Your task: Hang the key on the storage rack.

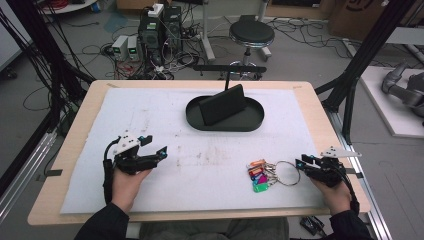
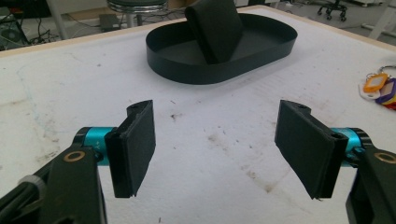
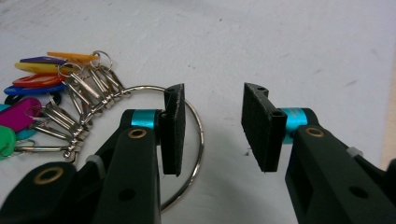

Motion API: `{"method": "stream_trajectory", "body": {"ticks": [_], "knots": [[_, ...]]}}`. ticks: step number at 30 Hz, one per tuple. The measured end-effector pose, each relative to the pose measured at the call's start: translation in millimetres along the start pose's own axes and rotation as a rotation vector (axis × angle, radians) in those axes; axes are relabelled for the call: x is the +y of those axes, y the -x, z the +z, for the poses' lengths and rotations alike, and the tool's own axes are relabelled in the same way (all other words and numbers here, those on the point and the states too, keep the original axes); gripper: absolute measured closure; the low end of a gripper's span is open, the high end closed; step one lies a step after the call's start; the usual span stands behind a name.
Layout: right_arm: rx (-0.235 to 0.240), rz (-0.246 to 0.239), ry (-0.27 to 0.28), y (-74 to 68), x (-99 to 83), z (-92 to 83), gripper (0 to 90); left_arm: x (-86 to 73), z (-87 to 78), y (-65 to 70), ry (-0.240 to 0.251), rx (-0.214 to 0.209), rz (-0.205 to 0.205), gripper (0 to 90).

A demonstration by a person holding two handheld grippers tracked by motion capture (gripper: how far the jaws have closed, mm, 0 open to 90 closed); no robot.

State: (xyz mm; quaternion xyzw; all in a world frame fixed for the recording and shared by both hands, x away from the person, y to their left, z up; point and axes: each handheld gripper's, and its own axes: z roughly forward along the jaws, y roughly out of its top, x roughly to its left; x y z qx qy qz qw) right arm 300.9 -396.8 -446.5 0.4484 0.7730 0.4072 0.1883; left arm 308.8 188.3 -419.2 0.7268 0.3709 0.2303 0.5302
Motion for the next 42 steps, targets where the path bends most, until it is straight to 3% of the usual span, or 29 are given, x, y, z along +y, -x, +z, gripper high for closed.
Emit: {"method": "stream_trajectory", "body": {"ticks": [7, 10, 15, 18, 22, 31, 42], "knots": [[0.012, -0.021, -0.065, -2.1, -1.1, 13.1, 68.0, -2.7, -0.2, -2.1, -0.011, 0.003, 0.007, 29.3], [0.009, -0.057, -0.094, -5.8, 0.1, 16.4, 71.4, -3.3, -1.7, -2.8, -0.010, 0.009, 0.004, 29.4], [-0.006, -0.056, -0.096, -5.3, 0.6, 17.1, 77.9, -4.2, -2.6, -2.7, -0.016, 0.020, 0.007, 29.3], [-0.012, -0.100, -0.099, -9.0, 1.0, 17.8, 86.6, -4.1, -2.8, -1.8, -0.016, 0.019, 0.011, 29.4], [-0.011, -0.102, -0.101, -9.1, 1.8, 18.1, 87.5, -4.4, -3.2, -1.9, -0.020, 0.026, 0.015, 29.4], [0.006, -0.045, 0.033, -6.3, 13.5, 9.0, 87.5, -6.3, -7.4, -4.3, -0.020, 0.037, 0.008, 29.4], [0.098, 0.003, 0.144, -20.8, 29.2, 1.1, 87.2, -7.4, -9.7, -6.2, -0.018, 0.049, 0.002, 29.4]]}}
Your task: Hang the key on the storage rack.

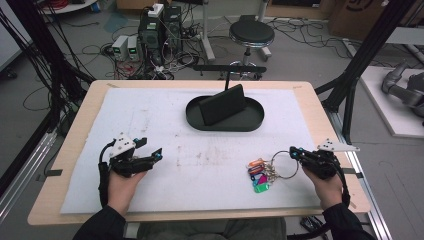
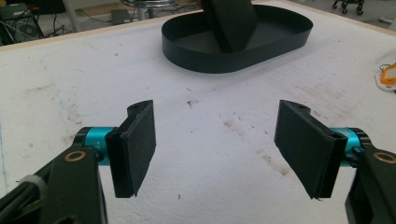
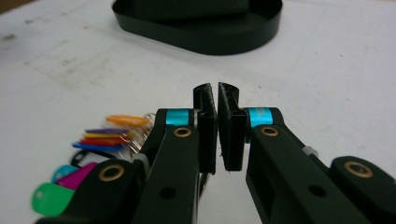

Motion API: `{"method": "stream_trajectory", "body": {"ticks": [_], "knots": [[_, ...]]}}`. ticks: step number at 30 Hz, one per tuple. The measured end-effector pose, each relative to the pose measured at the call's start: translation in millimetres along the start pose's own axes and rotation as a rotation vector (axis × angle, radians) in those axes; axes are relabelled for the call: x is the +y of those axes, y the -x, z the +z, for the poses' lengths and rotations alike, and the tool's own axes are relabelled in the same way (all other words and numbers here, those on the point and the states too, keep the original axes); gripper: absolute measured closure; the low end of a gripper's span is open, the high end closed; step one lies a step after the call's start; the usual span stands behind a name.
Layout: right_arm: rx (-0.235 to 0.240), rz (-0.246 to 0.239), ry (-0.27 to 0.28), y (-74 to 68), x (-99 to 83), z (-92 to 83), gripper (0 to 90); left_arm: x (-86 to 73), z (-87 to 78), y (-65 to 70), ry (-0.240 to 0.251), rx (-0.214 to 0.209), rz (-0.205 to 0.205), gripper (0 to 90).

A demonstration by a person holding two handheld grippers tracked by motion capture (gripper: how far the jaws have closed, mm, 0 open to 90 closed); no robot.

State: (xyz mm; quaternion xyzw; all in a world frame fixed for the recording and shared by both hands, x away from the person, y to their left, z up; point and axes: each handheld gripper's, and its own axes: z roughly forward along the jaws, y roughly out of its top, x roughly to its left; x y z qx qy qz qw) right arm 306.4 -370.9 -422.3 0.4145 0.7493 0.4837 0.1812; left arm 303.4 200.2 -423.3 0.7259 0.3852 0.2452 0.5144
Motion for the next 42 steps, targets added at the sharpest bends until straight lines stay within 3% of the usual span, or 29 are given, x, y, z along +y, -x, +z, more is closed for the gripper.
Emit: {"method": "stream_trajectory", "body": {"ticks": [6, 13, 20, 31, 42], "knots": [[0.067, 0.018, 0.005, -13.4, 3.3, 3.0, 83.0, 0.4, 1.8, 1.1, -0.001, -0.009, 0.004, 29.3], [0.061, 0.024, -0.034, -20.2, 3.1, 6.0, 84.2, 0.2, 2.5, 1.8, -0.002, -0.014, 0.004, 29.4], [0.065, 0.042, -0.044, -16.0, 3.1, 4.8, 86.5, -0.7, 2.3, 1.2, -0.004, -0.015, 0.002, 29.3], [0.108, -0.011, -0.015, -20.4, 22.6, 1.2, 87.1, -1.8, 4.7, 3.0, -0.004, -0.034, 0.001, 29.3], [0.145, -0.114, 0.018, -30.6, 57.1, 6.4, 87.3, -3.2, 3.1, 1.4, 0.002, -0.037, -0.004, 29.3]]}}
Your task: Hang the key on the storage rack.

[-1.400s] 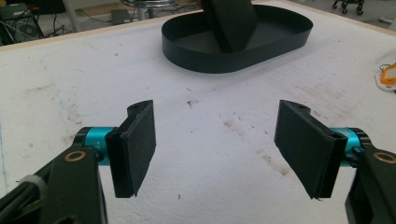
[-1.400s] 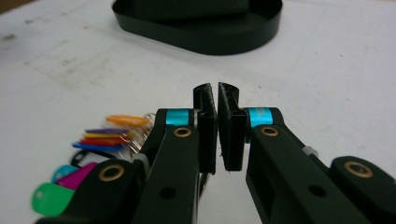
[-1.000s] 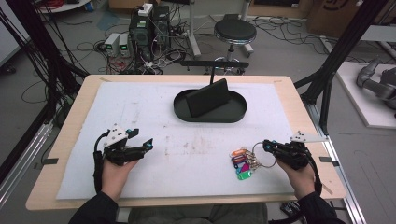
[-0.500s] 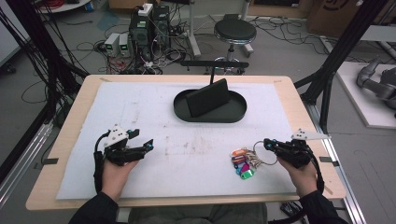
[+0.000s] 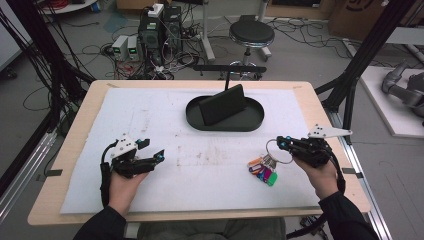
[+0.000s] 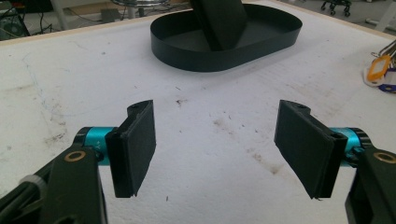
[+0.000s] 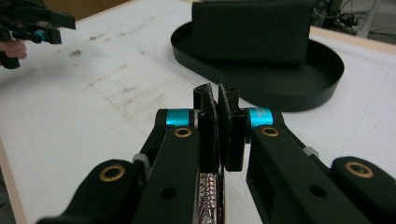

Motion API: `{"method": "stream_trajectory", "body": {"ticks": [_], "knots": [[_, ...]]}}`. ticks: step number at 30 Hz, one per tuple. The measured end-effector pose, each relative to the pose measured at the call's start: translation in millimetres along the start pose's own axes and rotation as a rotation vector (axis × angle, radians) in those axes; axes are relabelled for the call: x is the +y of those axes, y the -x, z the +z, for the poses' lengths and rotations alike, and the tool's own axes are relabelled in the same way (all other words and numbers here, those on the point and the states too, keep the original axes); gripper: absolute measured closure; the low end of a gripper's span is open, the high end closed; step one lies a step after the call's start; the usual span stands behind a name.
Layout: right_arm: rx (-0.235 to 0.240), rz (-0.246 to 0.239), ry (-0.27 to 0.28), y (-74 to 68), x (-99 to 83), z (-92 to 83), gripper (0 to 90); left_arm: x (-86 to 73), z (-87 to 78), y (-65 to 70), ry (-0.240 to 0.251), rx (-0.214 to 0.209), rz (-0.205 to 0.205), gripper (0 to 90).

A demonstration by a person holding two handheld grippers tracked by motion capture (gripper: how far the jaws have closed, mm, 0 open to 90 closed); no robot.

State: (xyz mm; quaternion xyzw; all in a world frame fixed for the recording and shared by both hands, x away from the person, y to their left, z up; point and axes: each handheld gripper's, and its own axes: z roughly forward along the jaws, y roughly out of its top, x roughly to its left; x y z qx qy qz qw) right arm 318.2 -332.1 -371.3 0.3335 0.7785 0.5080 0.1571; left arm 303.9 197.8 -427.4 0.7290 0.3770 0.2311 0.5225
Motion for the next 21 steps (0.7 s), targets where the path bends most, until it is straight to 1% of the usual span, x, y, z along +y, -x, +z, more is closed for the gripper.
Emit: {"method": "stream_trajectory", "body": {"ticks": [6, 12, 17, 21], "knots": [[0.025, -0.035, 0.024, 2.1, 20.0, -0.1, 87.4, -1.4, -0.4, -0.8, 0.005, -0.015, 0.002, 29.3], [0.047, -0.064, 0.044, 6.6, 37.4, 0.7, 87.5, -2.0, -0.6, -1.3, 0.009, -0.018, -0.005, 29.4], [0.054, -0.076, 0.061, 10.8, 51.9, 2.5, 87.5, -1.7, -0.8, -0.8, 0.013, -0.022, -0.001, 29.4], [0.049, -0.090, 0.073, 14.4, 63.7, 5.5, 87.5, -1.9, -0.7, -1.0, 0.013, -0.023, 0.000, 29.3]]}}
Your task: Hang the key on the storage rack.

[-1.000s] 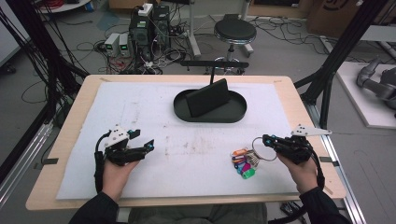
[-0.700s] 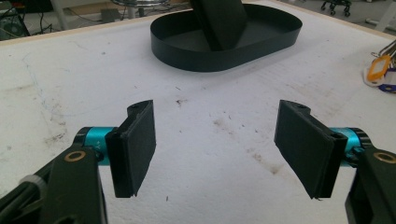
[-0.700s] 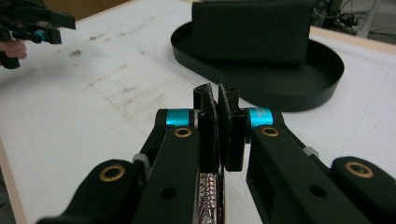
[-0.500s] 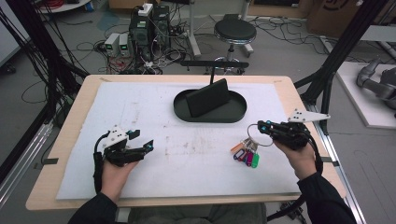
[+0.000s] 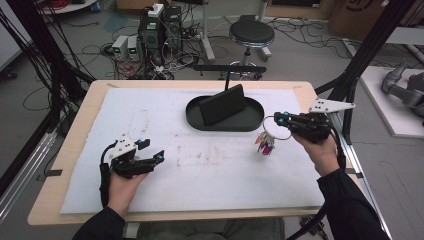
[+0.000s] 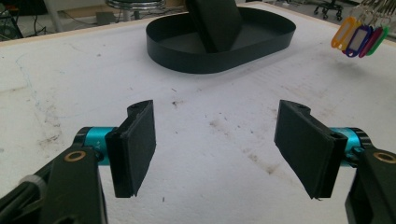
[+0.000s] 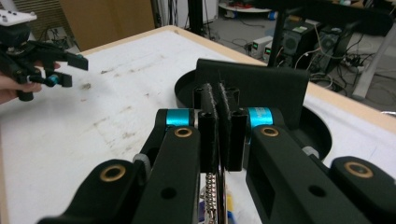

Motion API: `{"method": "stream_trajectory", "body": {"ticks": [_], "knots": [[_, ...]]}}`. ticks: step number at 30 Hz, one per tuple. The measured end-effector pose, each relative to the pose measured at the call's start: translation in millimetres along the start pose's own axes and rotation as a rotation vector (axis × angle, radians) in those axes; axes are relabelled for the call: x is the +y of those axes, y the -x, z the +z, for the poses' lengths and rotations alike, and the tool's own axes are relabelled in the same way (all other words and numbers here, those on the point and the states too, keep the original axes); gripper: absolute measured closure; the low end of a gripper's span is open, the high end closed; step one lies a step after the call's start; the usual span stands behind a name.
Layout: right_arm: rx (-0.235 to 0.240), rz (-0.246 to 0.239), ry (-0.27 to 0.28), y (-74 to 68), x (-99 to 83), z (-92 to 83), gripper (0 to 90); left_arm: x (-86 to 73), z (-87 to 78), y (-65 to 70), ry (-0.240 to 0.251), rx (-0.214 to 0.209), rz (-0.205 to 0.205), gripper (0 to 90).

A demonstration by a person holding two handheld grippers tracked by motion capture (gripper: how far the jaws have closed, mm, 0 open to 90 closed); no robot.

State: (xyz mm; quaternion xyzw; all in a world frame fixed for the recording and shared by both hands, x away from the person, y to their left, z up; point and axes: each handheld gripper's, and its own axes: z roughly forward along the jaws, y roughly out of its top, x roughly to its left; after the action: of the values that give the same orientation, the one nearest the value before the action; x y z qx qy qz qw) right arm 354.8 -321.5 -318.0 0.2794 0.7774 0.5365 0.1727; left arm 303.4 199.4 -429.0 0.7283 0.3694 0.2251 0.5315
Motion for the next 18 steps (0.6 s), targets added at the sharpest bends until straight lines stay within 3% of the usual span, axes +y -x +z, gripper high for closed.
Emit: {"method": "stream_trajectory", "body": {"ticks": [18], "knots": [[-0.036, -0.033, 0.043, 20.7, 46.6, 30.2, 87.6, -0.8, -1.4, -1.5, 0.004, -0.004, 0.000, 29.3]]}}
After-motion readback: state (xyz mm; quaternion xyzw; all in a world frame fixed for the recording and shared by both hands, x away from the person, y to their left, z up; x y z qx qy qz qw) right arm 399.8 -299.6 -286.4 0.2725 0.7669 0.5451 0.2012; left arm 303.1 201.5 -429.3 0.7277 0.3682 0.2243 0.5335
